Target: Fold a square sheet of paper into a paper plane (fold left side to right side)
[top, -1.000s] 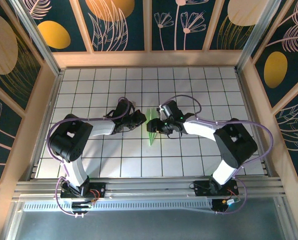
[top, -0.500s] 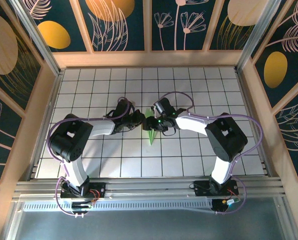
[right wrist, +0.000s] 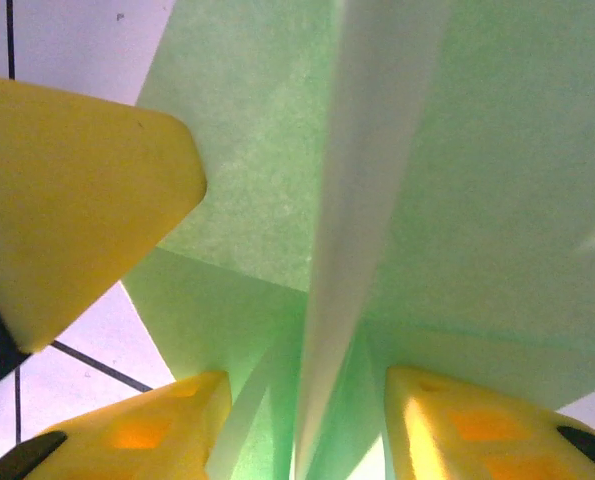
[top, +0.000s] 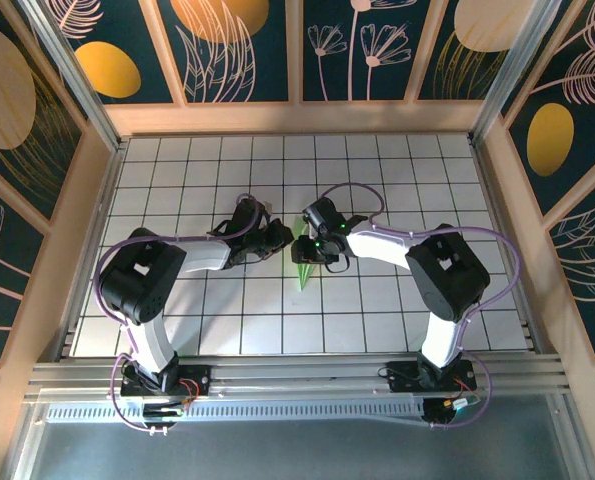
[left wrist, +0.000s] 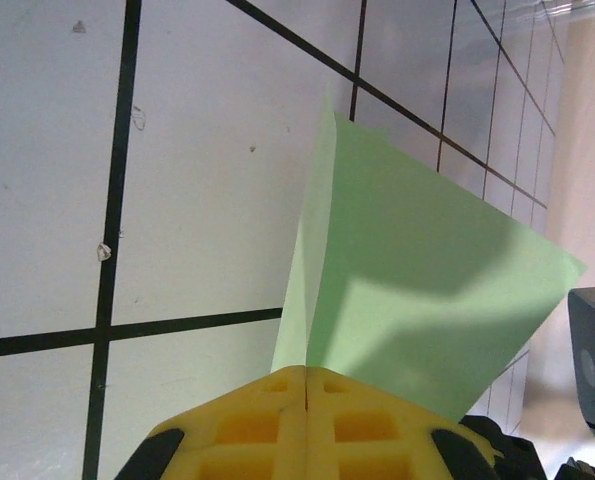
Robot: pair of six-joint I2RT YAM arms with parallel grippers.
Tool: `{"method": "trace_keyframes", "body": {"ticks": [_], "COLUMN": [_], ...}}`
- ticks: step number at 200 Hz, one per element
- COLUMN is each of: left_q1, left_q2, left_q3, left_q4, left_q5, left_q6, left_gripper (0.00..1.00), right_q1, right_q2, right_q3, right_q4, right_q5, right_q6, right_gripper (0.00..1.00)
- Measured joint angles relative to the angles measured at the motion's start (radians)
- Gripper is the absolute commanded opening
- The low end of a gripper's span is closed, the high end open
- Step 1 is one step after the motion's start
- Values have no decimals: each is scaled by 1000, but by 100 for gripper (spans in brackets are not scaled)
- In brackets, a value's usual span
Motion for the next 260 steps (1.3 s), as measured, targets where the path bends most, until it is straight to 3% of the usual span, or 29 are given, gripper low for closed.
{"method": "trace_keyframes", "body": {"ticks": [62, 147, 199, 260], "left_q1": [0, -5, -8, -10], "left_q2": [0, 0, 0, -70], "left_q3": [-3, -23, -47, -80], "left_q4": [6, 13, 20, 3], "left_q5": [0, -2, -5, -66], "left_q6": [-7, -20, -26, -15], "left_gripper": [0, 0, 0, 39], "right_q1": [0, 24, 35, 34], "right_q2": [0, 12, 41, 41], "right_q3": [-2, -11, -11, 0], "right_q4": [-2, -1, -4, -26], "right_q5": [9, 23, 31, 39], "right_q6": [8, 62, 97, 114], "right_gripper": [25, 24, 15, 0]}}
